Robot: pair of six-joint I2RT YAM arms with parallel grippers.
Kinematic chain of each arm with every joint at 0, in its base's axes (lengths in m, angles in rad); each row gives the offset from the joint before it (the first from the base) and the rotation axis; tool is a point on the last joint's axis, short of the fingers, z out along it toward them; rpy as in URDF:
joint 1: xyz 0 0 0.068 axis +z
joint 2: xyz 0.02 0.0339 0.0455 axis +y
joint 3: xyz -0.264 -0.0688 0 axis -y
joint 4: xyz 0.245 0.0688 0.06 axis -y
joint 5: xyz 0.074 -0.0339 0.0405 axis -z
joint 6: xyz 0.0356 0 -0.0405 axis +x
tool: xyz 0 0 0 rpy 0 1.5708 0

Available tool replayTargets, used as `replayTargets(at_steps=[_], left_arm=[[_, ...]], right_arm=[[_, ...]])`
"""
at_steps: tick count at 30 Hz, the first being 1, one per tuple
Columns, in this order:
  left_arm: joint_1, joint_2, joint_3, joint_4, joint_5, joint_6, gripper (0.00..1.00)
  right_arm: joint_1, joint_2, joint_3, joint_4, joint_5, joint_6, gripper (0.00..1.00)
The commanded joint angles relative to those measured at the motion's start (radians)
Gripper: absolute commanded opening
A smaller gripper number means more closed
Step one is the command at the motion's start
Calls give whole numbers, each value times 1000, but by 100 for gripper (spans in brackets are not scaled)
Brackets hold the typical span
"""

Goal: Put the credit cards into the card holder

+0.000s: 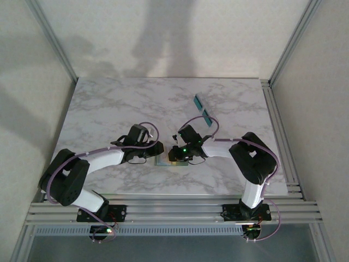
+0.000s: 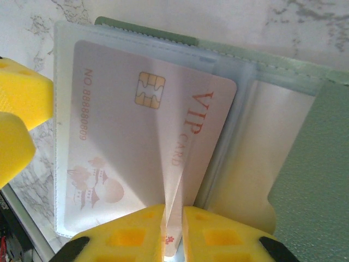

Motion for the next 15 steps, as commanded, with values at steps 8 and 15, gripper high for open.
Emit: replayTargets(at_steps=[8,15], left_arm=[[-10,32,11,37,66,6,30],[-10,45,16,52,91,12,21]], right_arm=[[-1,38,-12,-33,12,3,16],[-1,45,-15,-30,6,1,16]])
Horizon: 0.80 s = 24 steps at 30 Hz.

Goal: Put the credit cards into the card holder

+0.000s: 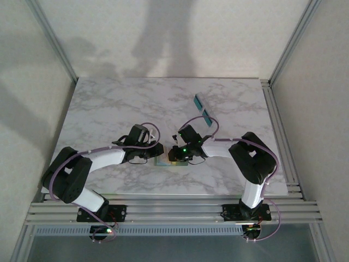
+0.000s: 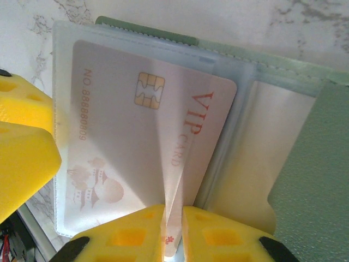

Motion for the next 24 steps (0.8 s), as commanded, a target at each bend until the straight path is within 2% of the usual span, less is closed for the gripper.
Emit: replayTargets(at_steps=[1,5,10,12,14,19,22,24], left_arm=[[-10,21,16,30,39,6,19],[-12,30,16,55,75,-5,11],[-14,32,29,40,75,2,11],[-14,43,39,25,69,7,10],[-17,59,54,5,66,15,7],[-22,78,83,-29,44,18,1],[-27,73,100,-46,36,19,4],[-35,76,113,-54,33,19,12]], right_arm=[[0,41,-15,-34,13,2,16],[0,35,-16,-29,11,0,18],[-4,-6,-30,-30,28,2,27],[-10,-39,-46,-26,42,8,27],[-18,-69,-63,-13,32,10,32],[-75,-144,-116,8,18,24,34],[-121,-197,-146,-5,11,24,34],[-156,-223,-154,-38,18,18,34]])
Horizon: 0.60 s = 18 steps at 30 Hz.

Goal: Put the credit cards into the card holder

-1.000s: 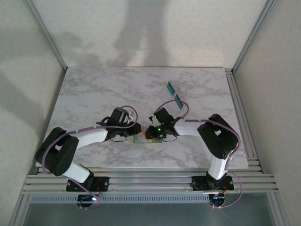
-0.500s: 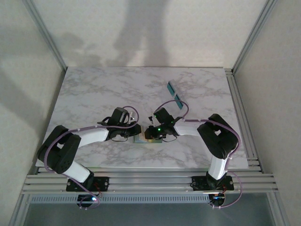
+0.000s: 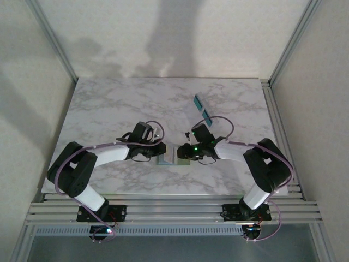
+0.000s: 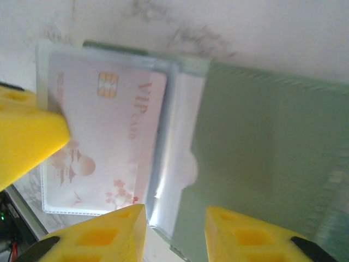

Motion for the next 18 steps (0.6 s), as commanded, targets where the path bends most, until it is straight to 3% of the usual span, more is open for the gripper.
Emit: replayTargets(at_steps=[1,9,18], left_arm=[[-25,12,46,-36,-13,17,15],[-128,86,137,-52,-6,8,42],[-171,172,227,-33,21,-9,50]], right_arm=[[-51,-57,-17,-60,17,1,34],[-144,-115,-42,-101,2,-22,34],[-314,-254,-19,-176,-30,-63,39]])
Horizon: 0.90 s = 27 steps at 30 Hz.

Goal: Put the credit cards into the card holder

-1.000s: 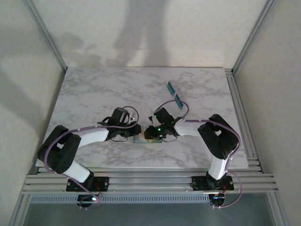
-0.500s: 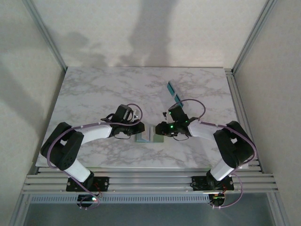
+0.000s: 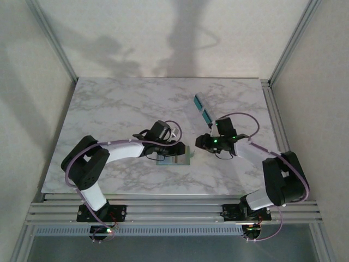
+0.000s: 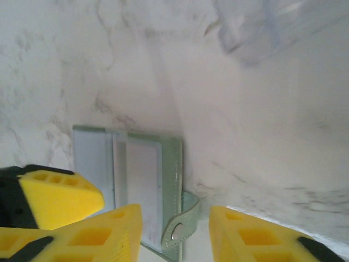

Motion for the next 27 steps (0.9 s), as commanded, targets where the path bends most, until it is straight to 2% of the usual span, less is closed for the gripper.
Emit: replayTargets(at_steps=[1,4,8,14,16,17,21,27], left_arm=[[-7,30,39,0,16,-6,50],[-2,6,43,-4,-4,-1,50],[26,-76,36,-34,-41,18,53],[131,-224,-58,-59,-101,22,60],[174,-259,-86,-87,-99,39,61],[193,-277,-98,-105,-107,50,62],[249,-340,-147,-140,-122,67,64],[268,-392,-225,-112,-138,65,65]], right_arm=[[-51,-64,45,-70,-13,-44,39],[-78,-89,141,-179,84,-107,41],[-89,-74,264,-274,272,-187,56],[-106,79,445,-322,366,-280,60],[-107,137,503,-337,399,-328,78],[-106,167,534,-350,421,-351,81],[-85,257,634,-416,514,-460,81],[-43,352,729,-488,539,-572,79]])
